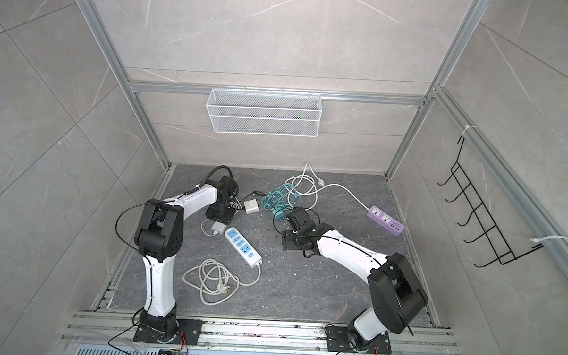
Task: Insert the plug
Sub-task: 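Lift the white charger with the left gripper while the right reaches toward teal chargers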
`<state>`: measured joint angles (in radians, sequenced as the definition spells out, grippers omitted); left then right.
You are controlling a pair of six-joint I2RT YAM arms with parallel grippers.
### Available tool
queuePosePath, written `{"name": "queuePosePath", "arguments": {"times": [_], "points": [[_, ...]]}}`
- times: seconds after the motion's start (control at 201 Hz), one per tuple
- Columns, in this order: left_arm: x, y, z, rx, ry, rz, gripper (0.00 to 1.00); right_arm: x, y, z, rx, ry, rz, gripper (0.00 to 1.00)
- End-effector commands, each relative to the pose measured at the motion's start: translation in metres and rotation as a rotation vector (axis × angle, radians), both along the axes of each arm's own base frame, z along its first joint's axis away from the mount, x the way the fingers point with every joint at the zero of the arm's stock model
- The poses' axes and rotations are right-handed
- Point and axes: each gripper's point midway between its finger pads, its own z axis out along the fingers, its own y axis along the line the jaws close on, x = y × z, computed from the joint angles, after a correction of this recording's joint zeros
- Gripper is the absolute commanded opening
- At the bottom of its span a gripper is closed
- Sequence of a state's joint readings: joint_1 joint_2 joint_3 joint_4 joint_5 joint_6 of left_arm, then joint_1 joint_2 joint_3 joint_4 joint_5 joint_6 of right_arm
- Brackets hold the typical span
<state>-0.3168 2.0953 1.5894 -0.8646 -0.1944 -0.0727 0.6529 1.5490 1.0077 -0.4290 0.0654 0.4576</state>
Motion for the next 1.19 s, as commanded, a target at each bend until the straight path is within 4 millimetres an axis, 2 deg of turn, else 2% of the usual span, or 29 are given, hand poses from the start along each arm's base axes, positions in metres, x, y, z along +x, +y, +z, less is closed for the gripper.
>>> {"name": "queuePosePath", "arguments": {"times": [0.0,0.279,0.478,0.617,0.856,1.189], "points": [[0.005,0.003,0.017,-0.108,-0.039,0.100,0.33,0.007,0.006,0.015,0.025,-0.023,-0.001,0.76],[0.020,-0.002,0.064,-0.333,-0.147,0.223,0.29,0.024,0.022,0.034,0.080,-0.075,0.014,0.76],[0.026,-0.020,0.102,-0.496,-0.236,0.270,0.29,0.026,0.033,0.050,0.135,-0.123,0.067,0.76],[0.027,-0.039,0.116,-0.631,-0.282,0.292,0.29,0.023,0.036,0.062,0.169,-0.159,0.094,0.76],[0.029,-0.065,0.126,-0.778,-0.354,0.353,0.29,0.018,0.036,0.064,0.185,-0.183,0.125,0.76],[0.024,-0.081,0.100,-0.867,-0.313,0.426,0.29,0.008,0.049,0.062,0.254,-0.239,0.244,0.74]]}}
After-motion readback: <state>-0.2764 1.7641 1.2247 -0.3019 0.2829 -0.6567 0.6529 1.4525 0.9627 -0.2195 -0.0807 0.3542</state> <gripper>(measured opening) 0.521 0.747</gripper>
